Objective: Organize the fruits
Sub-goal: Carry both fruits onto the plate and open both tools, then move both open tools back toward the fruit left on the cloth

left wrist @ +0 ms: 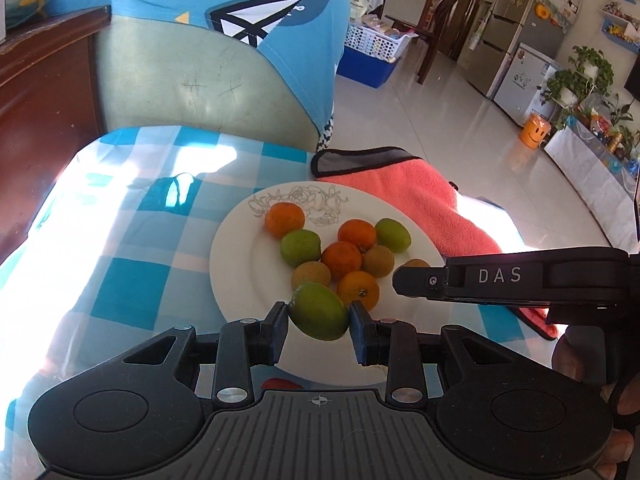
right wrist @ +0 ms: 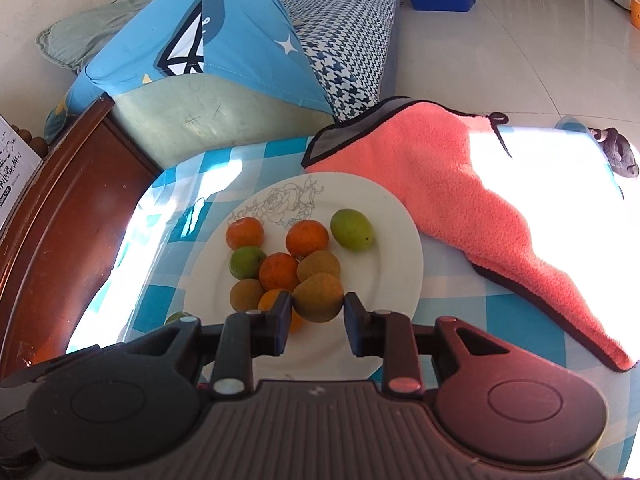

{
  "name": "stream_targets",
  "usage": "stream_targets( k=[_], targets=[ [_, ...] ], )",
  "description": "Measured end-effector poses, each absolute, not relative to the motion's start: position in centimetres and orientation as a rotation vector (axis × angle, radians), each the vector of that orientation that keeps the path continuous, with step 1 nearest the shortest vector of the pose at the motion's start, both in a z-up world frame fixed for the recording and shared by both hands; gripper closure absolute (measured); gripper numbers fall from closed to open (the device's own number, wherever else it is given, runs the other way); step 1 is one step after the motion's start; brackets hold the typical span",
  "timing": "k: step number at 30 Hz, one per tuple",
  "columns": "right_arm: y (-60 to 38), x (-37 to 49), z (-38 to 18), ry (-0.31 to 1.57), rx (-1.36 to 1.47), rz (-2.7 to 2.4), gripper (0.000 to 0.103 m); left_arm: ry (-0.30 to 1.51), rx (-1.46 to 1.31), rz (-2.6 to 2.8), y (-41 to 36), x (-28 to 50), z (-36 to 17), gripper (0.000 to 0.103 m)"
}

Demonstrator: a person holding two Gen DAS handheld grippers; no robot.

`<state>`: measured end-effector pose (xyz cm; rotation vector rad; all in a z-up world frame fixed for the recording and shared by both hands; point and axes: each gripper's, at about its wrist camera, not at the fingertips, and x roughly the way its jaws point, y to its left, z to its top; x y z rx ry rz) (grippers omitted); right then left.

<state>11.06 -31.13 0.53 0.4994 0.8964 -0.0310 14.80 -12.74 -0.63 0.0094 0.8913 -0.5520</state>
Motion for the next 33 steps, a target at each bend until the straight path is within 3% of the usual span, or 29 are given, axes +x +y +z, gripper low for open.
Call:
stream_targets(
  k=[5,7,9,13,33],
  targets=[
    [-31.5,10.9,1.0,0.868,0.535,-0.033,0.069,0.847,0.011,-0.533,-12.9,14.8,0.0,0.068],
    [-31.6,10.7,1.5,0.85,0.545,-0.028,0.068,0.824,0.005,-0.527,-12.6,14.7,0.7,0.058],
    [-31.6,10.5,1.9,0.838,0.537,-0.025,0.068,0.791,0.013,-0.51,-12.2,14.6,1.5,0.04],
    [-31.2,10.1,2.8,0.819,0.523,-0.004,0.067,0.74,0.045,-0.487,-11.3,14.4,3.1,0.031],
    [-26.4,3.4,2.4,0.842,0.413,0.105,0.065,0.782,0.082,-0.36,-5.0,9.7,1.8,0.025]
  ],
)
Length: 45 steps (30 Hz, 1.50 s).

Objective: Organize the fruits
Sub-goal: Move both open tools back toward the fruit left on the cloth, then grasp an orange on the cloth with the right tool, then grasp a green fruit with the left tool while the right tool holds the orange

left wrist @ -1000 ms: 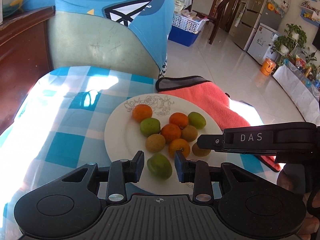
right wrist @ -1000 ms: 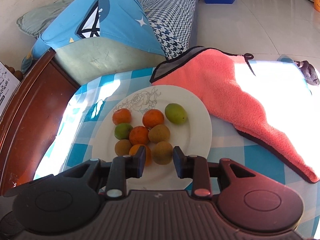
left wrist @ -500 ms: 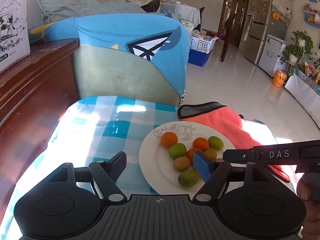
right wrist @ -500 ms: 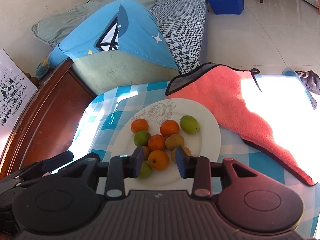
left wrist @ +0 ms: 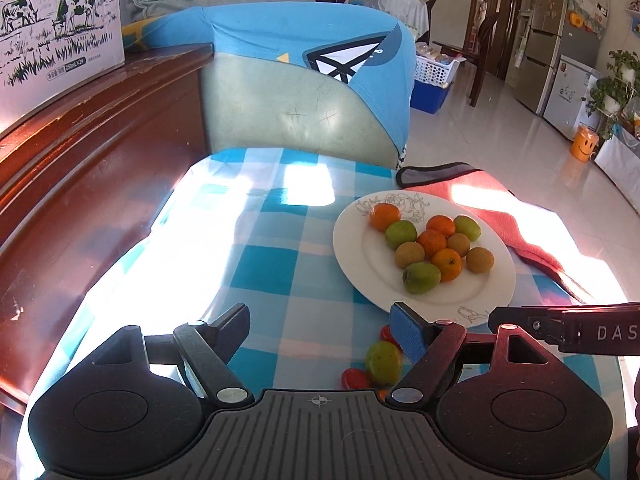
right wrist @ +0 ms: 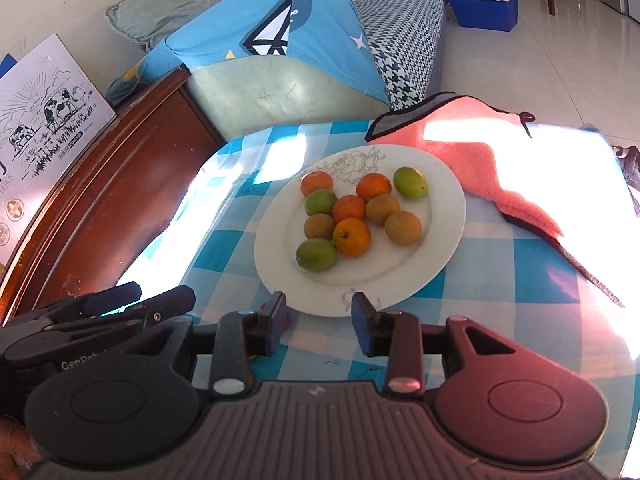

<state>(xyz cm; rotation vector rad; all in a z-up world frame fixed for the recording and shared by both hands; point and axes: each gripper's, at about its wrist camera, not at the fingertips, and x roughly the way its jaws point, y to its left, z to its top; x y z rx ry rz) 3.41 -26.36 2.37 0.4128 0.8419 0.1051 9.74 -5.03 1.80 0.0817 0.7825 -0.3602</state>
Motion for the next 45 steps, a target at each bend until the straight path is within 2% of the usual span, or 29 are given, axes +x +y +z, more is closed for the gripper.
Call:
stream_targets(
  k=[9,27,29,33,45],
  targets=[
    [-21.8,0.6,-0.1,0.875,0.335,0.215,0.065,0.846,0.036,-0.304,-2.6,9.3,1.1,0.025],
    [-16.9,2.3,-2.3,0.86,0.156,0.263,0.065,0.859,-0.007,-0.29,-1.5,9.8,0.9,0.024],
    [-16.7,2.4,-2.5,0.858,0.148,0.259,0.066,0.856,0.003,-0.301,-1.8,9.8,0.8,0.024],
    [-16.6,2.4,-2.6,0.855,0.131,0.254,0.075,0.847,0.021,-0.319,-2.3,9.6,0.6,0.024],
    [-22.0,0.1,-1.0,0.946,0.244,0.084,0.076,0.796,0.14,-0.436,-5.4,8.7,-0.5,0.024]
  ],
)
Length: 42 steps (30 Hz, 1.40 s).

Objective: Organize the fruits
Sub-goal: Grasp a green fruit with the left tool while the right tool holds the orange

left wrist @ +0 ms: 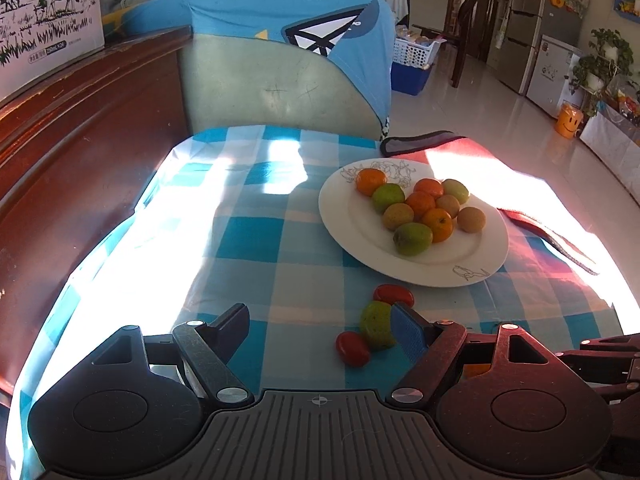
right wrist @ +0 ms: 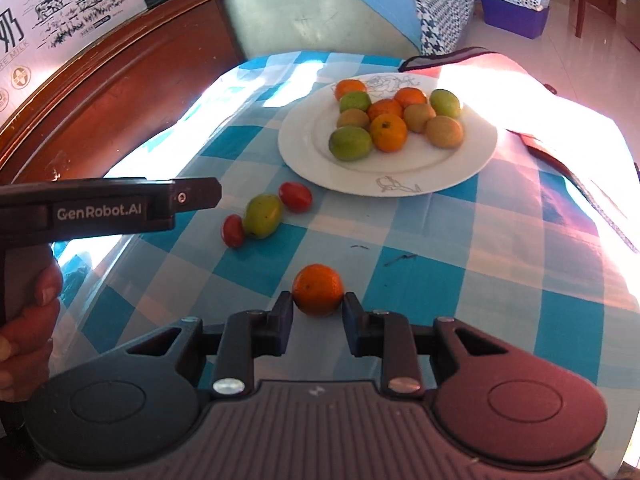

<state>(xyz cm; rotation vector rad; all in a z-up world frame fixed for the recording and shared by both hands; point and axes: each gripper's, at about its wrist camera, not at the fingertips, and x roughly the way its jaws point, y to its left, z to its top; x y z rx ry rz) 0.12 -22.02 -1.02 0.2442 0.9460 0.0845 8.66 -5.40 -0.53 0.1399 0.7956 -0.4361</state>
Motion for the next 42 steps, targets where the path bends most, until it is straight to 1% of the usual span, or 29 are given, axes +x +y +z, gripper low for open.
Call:
stream_targets(
  k=[7,14,17,19,21,22,29,30,31,32,34,36,42],
  targets=[
    [-23.7,-1.1,0.1,0.964,0.293,0.068,0.076,0.717,0.271,-0.532,-7.9,7.9,-1.8,0.026],
    [-25.2,-1.1,-0.1,0.963,0.369,0.007,0.076,0.675,0.331,-0.592,-8.9,7.7,-2.8,0.03],
    [-25.5,-1.0,-0.2,0.963,0.398,0.002,0.076,0.67,0.364,-0.591,-9.4,7.8,-3.2,0.036],
    [-25.5,-1.0,-0.1,0.96,0.404,0.0,0.076,0.683,0.372,-0.596,-9.5,7.9,-3.6,0.047],
    [-25.5,-1.0,-0.1,0.956,0.411,0.004,0.076,0.691,0.374,-0.603,-9.5,8.0,-3.8,0.054],
    [-25.5,-0.9,0.0,0.954,0.412,0.005,0.076,0.691,0.378,-0.604,-9.5,8.1,-3.9,0.056],
    [-25.5,-0.7,0.0,0.952,0.425,0.013,0.076,0.703,0.386,-0.607,-9.8,8.4,-4.7,0.056],
    [-25.6,-0.7,-0.1,0.957,0.434,0.011,0.076,0.703,0.379,-0.608,-9.8,8.4,-4.8,0.058],
    [-25.8,-0.7,-0.2,0.959,0.444,0.009,0.076,0.705,0.37,-0.612,-9.9,8.5,-4.8,0.063],
    [-26.0,-0.6,-0.3,0.957,0.454,0.005,0.076,0.708,0.361,-0.619,-9.9,8.5,-4.8,0.066],
    [-26.2,-0.6,-0.4,0.95,0.459,-0.004,0.076,0.705,0.353,-0.621,-10.0,8.5,-4.8,0.074],
    [-26.4,-0.6,-0.5,0.948,0.457,-0.01,0.074,0.703,0.348,-0.617,-10.1,8.4,-4.7,0.079],
    [-26.8,-0.5,-1.0,0.945,0.457,-0.029,0.073,0.691,0.288,-0.619,-9.9,8.4,-3.7,0.079]
  ],
)
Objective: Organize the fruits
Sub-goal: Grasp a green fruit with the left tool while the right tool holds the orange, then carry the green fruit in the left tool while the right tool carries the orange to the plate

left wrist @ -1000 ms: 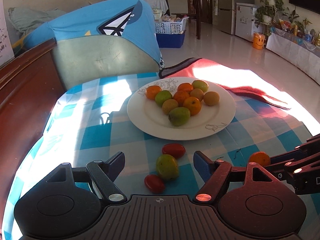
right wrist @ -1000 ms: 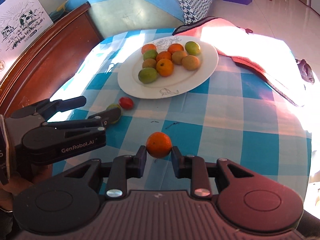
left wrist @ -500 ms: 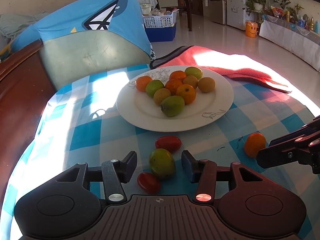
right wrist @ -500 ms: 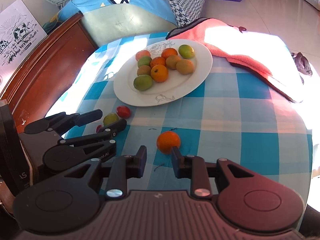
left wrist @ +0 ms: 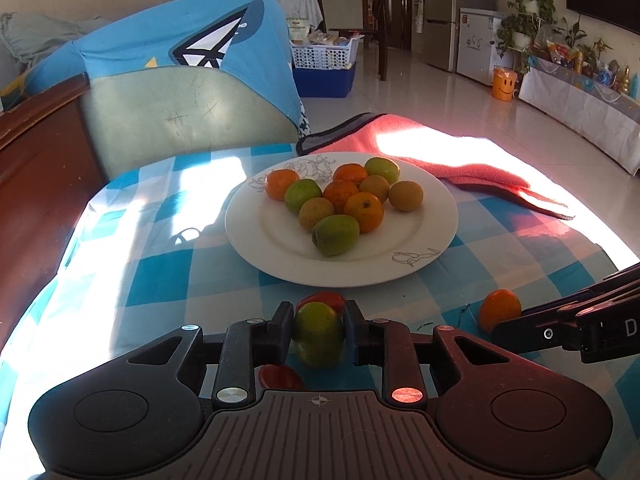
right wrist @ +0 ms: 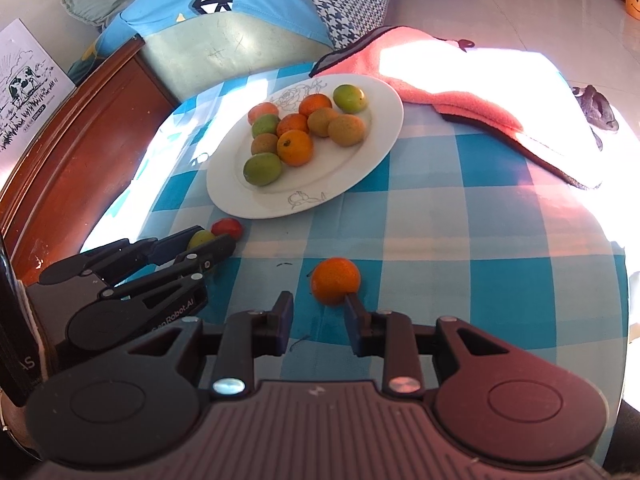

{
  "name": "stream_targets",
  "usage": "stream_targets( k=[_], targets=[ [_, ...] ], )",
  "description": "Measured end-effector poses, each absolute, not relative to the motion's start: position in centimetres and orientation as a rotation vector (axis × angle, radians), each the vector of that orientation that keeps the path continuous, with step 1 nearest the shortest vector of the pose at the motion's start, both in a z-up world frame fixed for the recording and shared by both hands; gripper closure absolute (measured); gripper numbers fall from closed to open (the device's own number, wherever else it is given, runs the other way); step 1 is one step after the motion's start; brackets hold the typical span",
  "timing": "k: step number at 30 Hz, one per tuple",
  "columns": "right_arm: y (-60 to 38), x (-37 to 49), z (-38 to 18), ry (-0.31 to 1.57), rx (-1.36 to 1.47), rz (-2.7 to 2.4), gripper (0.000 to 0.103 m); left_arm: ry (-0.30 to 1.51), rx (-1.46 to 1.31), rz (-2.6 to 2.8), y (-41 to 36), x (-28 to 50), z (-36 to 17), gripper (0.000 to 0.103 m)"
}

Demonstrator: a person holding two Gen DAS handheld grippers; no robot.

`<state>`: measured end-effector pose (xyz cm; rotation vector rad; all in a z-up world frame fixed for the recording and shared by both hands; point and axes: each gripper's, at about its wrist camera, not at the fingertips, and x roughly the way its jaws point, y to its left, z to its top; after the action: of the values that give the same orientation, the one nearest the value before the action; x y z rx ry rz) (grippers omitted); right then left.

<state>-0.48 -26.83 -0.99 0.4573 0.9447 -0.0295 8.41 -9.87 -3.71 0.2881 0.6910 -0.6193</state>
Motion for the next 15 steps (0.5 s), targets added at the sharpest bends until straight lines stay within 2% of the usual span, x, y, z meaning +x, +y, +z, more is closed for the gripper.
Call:
stream_targets(
  k=[15],
  targets=[
    [-25.8,0.0,-1.7,0.914,0.346,-0.019,0.078,0.708,0.238,-0.608,-9.1,8.5,-2.7,0.081]
  ],
)
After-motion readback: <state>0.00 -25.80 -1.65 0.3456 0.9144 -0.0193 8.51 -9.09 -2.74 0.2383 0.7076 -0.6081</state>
